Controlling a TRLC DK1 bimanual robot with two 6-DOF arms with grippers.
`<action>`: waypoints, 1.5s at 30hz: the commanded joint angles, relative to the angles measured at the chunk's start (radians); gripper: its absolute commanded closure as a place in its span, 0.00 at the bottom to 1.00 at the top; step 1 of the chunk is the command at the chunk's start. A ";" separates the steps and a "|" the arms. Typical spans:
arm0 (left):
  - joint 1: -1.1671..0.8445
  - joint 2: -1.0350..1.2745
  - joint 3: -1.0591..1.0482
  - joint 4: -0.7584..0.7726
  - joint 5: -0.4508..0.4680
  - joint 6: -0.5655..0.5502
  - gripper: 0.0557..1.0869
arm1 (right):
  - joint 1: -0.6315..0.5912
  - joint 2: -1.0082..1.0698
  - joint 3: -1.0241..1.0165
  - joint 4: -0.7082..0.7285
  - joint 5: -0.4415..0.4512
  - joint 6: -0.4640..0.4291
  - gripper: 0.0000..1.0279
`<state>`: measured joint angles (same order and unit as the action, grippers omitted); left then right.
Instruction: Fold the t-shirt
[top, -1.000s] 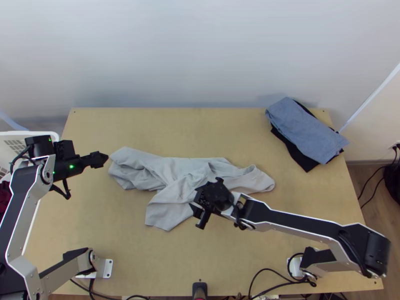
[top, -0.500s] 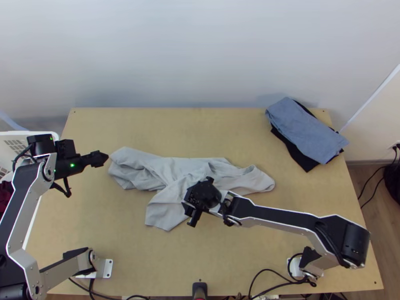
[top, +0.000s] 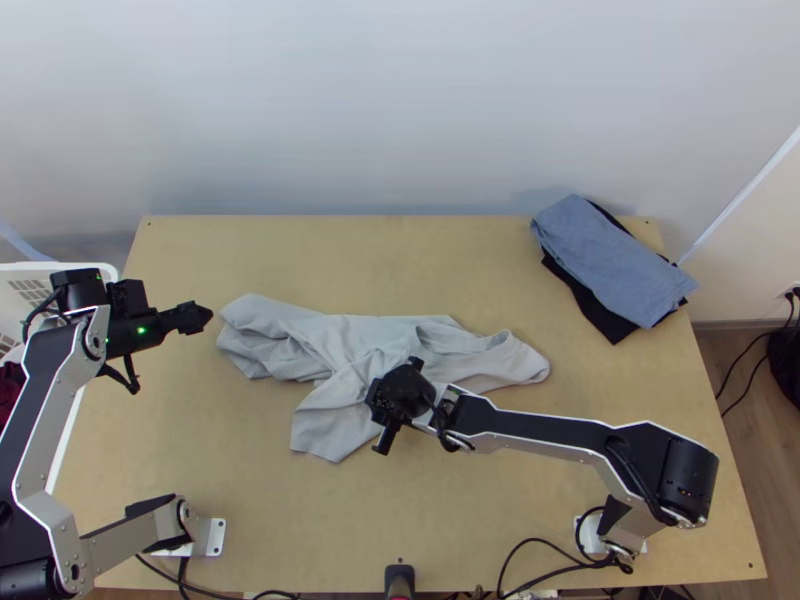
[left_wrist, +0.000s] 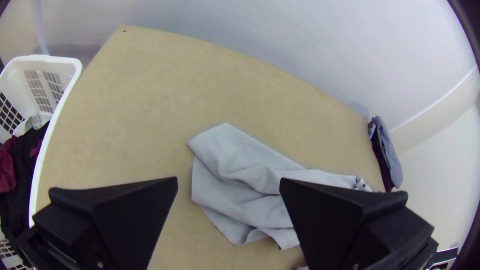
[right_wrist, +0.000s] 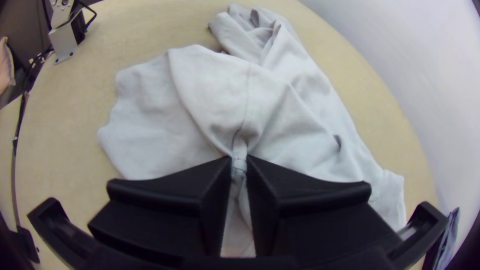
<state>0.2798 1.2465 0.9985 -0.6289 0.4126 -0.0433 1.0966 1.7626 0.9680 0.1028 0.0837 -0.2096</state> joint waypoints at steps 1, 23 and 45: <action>0.007 0.014 -0.009 0.011 0.017 0.020 0.04 | -0.003 0.014 -0.005 0.015 0.021 -0.034 0.97; -0.111 0.153 0.075 0.063 0.017 0.028 0.04 | -0.265 -0.348 -0.158 0.021 0.094 0.006 0.97; -0.156 0.318 0.104 0.118 -0.006 0.071 0.04 | -0.498 -0.585 -0.319 0.023 0.103 0.013 0.97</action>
<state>0.1181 1.5326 1.0794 -0.5205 0.4076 -0.0013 0.6193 1.2102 0.6727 0.1158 0.1726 -0.2100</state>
